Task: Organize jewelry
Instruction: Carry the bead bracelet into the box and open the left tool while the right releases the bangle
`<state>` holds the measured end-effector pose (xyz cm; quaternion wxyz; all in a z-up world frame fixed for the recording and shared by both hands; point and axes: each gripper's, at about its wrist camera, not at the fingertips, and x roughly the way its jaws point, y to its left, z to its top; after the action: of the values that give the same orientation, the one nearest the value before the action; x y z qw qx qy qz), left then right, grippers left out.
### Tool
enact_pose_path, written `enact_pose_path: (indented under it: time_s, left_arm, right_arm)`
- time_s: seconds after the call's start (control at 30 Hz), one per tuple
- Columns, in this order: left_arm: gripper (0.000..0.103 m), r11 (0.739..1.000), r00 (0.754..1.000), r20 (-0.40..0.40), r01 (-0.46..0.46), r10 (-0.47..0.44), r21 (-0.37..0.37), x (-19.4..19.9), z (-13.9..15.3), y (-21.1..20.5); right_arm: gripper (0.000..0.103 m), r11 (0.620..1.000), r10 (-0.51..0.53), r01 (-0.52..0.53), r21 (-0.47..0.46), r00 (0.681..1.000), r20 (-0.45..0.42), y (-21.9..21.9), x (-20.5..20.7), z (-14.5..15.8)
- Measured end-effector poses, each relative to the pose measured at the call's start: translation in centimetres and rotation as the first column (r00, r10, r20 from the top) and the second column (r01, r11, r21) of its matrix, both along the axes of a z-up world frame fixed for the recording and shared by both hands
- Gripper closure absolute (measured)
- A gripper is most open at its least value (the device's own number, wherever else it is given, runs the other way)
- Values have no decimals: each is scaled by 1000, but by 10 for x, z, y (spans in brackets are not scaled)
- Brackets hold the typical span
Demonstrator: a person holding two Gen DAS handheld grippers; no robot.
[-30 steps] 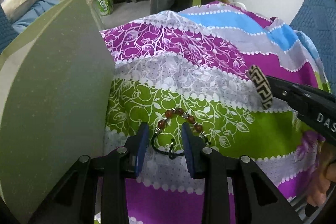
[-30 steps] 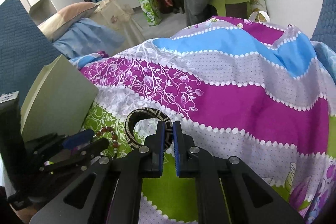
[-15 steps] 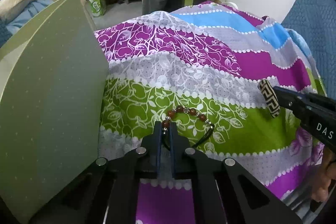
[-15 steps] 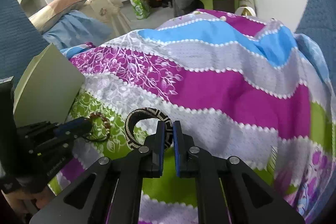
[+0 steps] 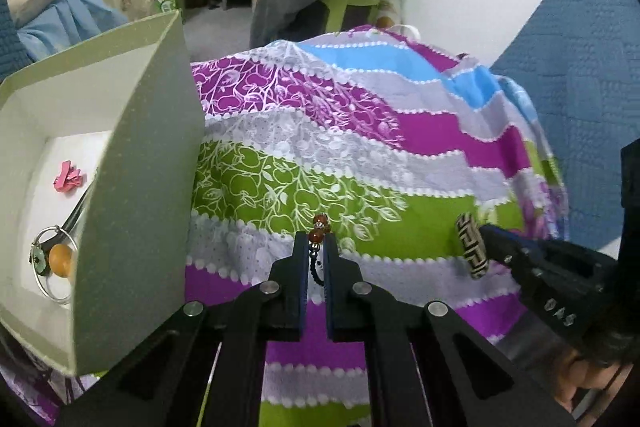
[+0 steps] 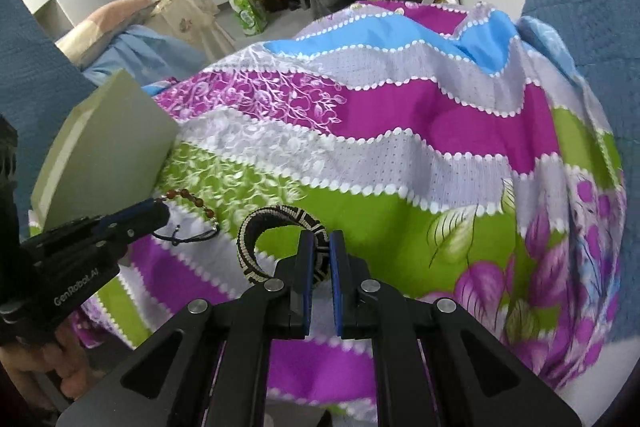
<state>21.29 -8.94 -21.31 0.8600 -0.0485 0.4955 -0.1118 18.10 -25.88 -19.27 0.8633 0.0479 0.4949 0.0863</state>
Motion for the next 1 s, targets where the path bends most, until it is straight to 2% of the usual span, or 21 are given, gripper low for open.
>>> enact_pose_path:
  time_s: [0.1, 0.27, 0.4, 0.5, 0.63, 1.0]
  left_arm:
    - [99, 1000, 1000, 4, 10, -10, -7, -8, 12, 5]
    - [99, 1000, 1000, 17, 15, -15, -20, -16, 33, 14]
    - [99, 1000, 999, 25, 26, -26, -16, -20, 50, 21]
    - [99, 999, 999, 43, 30, -31, 30, -21, 67, 25]
    - [99, 1000, 997, 66, 27, -28, 14, -22, 91, 38]
    - [98, 1000, 988, 152, -16, 18, -12, -20, 161, 95]
  right_arm:
    - [97, 999, -50, 50, 2, 998, -28, 0, -10, 8]
    - [97, 997, -72, 72, -7, 997, -28, 6, -20, 20]
    - [97, 995, -79, 79, -54, 997, 1, 13, -27, 35]
    - [97, 998, -69, 70, -8, 997, 27, 17, -33, 55]
    - [97, 997, -73, 72, 19, 995, 65, 25, -34, 83]
    - [96, 999, -37, 36, 6, 988, 148, 72, -25, 137]
